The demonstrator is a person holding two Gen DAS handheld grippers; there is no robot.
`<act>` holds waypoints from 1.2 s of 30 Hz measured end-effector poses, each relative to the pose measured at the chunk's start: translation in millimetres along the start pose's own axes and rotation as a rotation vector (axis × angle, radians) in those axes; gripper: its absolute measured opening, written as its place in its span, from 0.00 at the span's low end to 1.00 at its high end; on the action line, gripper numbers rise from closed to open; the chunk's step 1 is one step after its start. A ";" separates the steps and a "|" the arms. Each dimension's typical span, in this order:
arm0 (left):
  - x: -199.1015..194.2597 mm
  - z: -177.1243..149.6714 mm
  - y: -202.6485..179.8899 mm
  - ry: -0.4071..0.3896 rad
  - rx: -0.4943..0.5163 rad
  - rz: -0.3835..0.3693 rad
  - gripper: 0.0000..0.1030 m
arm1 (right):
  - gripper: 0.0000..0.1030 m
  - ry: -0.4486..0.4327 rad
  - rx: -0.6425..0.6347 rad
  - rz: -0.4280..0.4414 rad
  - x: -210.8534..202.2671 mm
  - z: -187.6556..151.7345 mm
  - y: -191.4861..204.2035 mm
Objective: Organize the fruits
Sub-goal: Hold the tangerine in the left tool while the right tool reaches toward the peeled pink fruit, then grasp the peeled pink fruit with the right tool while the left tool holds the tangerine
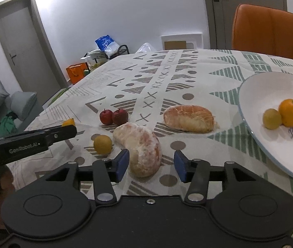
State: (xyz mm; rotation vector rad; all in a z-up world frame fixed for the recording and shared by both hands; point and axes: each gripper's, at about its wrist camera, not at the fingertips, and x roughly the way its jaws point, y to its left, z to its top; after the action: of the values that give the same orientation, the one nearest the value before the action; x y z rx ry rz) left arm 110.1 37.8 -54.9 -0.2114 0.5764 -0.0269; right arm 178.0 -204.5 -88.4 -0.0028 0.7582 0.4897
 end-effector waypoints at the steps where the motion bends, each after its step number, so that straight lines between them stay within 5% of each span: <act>1: -0.1 0.4 1.1 -0.001 -0.003 0.000 0.20 | 0.48 -0.001 -0.017 0.000 1.8 0.8 2.5; 13: -3.0 2.9 2.0 0.001 -0.004 -0.006 0.20 | 0.51 -0.014 -0.150 -0.017 19.9 5.9 24.9; 17: -8.2 2.6 -0.5 0.004 -0.003 -0.004 0.20 | 0.37 -0.016 -0.188 -0.046 17.4 4.6 28.3; 36: -15.5 12.3 -52.6 -0.022 0.090 -0.064 0.20 | 0.36 -0.123 -0.044 -0.026 -42.9 8.5 -6.6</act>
State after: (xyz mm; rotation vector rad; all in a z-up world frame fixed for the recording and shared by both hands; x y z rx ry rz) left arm 105.5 -10.0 -25.6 -0.1427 0.5454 -0.1120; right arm 159.8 -227.2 -55.1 -0.0231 0.6265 0.4777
